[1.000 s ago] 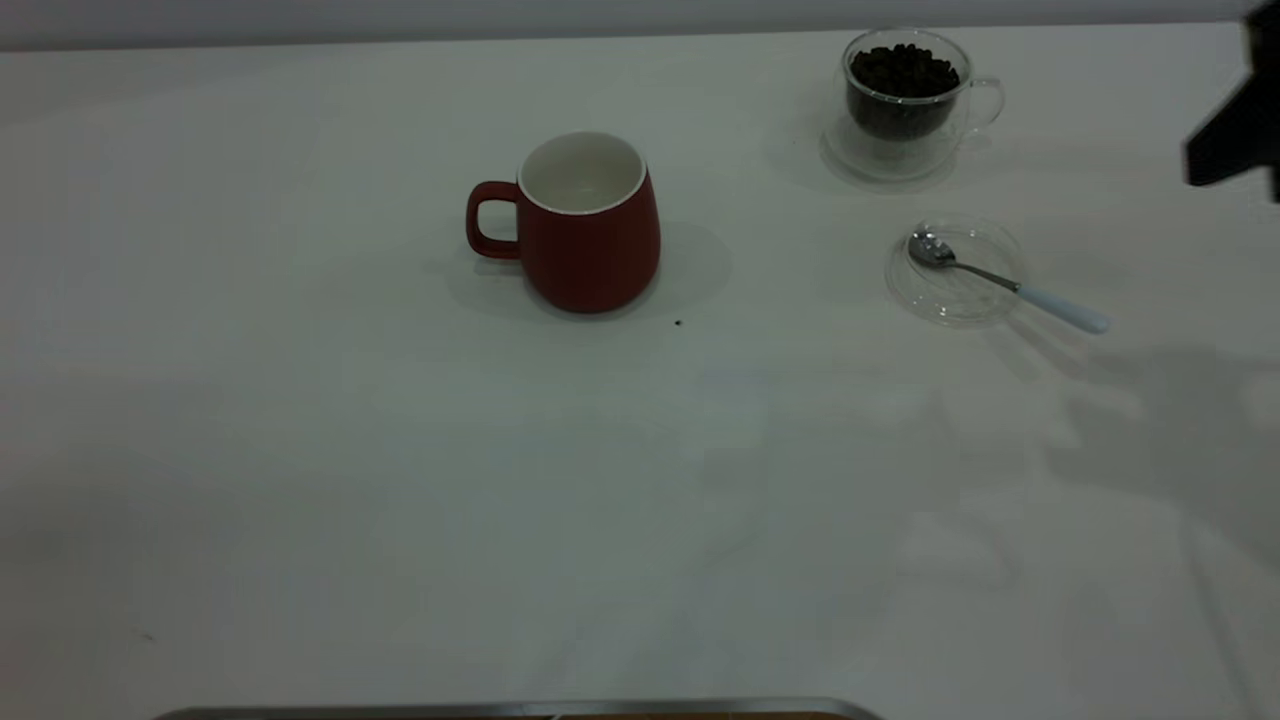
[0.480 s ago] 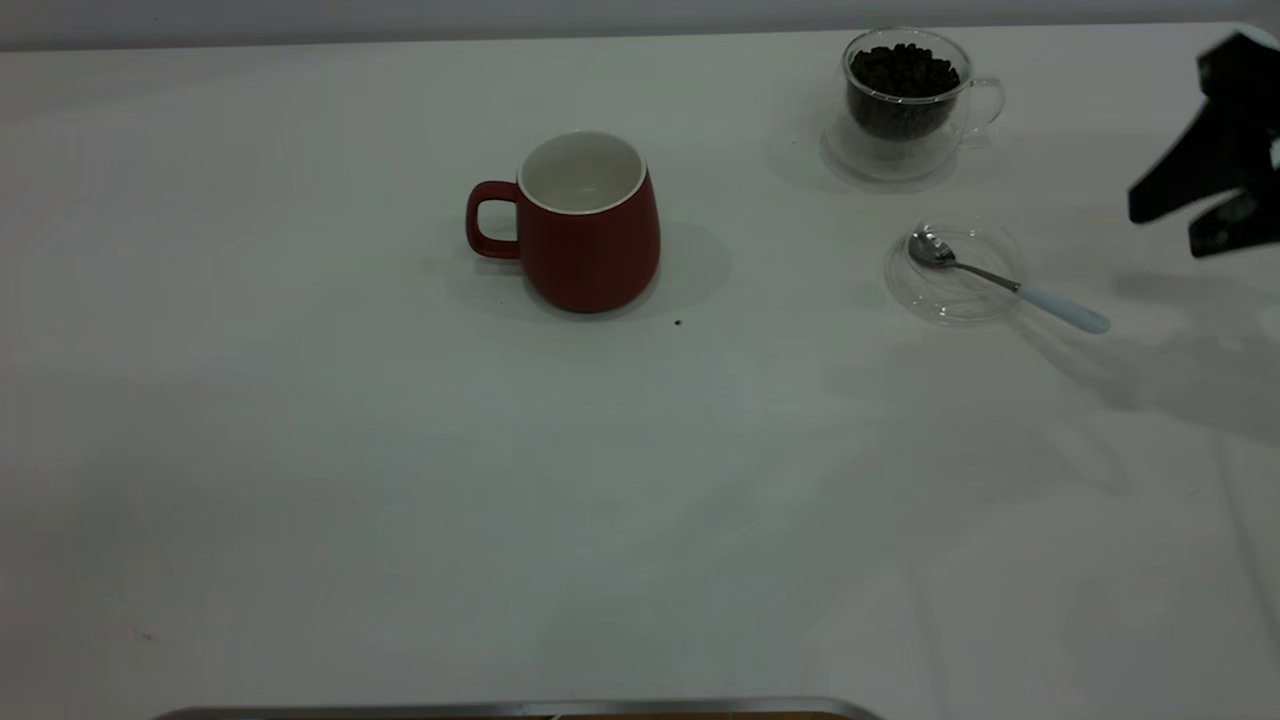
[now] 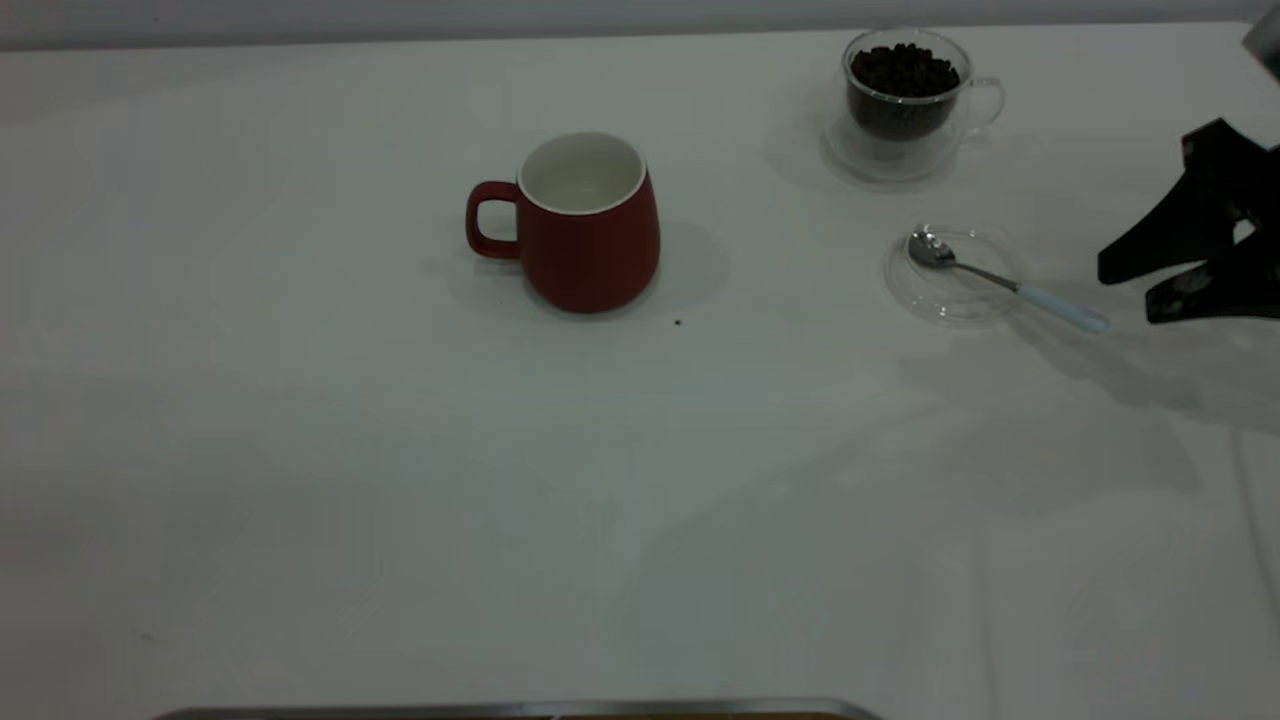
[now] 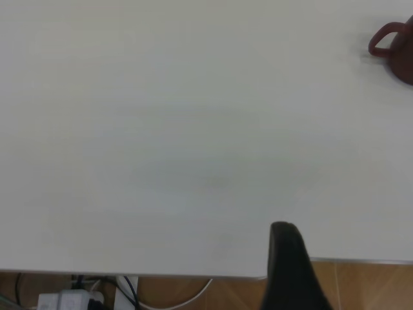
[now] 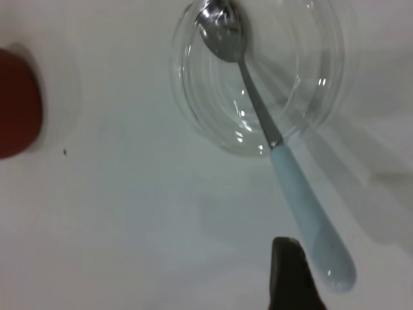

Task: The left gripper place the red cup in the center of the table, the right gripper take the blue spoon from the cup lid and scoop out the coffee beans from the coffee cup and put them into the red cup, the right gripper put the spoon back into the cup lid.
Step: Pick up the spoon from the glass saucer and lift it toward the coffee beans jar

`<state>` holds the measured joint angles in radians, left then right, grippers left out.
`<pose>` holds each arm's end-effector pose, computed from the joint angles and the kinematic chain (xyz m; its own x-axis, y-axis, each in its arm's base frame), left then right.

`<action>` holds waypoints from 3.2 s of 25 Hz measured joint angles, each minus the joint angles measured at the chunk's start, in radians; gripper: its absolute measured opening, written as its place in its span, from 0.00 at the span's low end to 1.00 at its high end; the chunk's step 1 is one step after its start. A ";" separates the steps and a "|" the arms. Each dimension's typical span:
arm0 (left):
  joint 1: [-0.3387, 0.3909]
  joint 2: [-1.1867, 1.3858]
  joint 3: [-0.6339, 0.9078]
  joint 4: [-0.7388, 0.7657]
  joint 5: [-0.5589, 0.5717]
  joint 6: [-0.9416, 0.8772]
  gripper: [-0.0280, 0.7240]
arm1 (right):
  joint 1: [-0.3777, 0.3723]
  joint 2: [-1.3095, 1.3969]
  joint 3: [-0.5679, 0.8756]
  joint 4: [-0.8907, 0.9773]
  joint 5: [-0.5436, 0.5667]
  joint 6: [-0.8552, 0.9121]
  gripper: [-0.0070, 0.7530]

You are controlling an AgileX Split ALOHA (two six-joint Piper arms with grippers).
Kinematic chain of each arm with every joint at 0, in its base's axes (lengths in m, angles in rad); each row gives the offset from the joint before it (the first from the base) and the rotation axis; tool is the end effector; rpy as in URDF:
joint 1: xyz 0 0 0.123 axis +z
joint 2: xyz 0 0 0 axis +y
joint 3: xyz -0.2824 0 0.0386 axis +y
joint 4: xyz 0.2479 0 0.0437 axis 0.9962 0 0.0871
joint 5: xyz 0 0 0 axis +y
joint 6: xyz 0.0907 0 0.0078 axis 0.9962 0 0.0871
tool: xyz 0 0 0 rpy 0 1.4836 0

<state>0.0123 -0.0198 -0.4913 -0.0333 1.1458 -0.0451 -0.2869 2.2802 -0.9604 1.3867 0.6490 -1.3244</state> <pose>-0.0106 -0.0029 0.2679 -0.5202 -0.0652 -0.8515 -0.0170 0.9977 -0.0660 0.3334 -0.0419 0.0112 -0.9379 0.2908 -0.1891 0.1300 0.8001 0.5856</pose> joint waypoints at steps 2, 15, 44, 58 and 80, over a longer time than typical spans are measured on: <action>0.000 0.000 0.000 0.000 0.000 0.000 0.72 | -0.015 0.023 0.000 0.042 0.018 -0.033 0.65; 0.000 0.000 0.000 0.000 0.000 -0.001 0.72 | -0.038 0.120 -0.001 0.168 0.157 -0.163 0.65; 0.000 0.000 0.000 0.000 0.000 0.001 0.72 | -0.022 0.208 -0.002 0.244 0.257 -0.235 0.65; 0.000 0.000 0.000 0.000 0.000 0.001 0.72 | 0.031 0.243 -0.033 0.229 0.257 -0.222 0.64; 0.000 0.000 0.000 0.000 0.000 -0.001 0.72 | 0.031 0.248 -0.052 0.260 0.257 -0.224 0.59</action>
<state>0.0123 -0.0198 -0.4913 -0.0333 1.1458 -0.0462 -0.2562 2.5286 -1.0122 1.6467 0.9064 -1.5481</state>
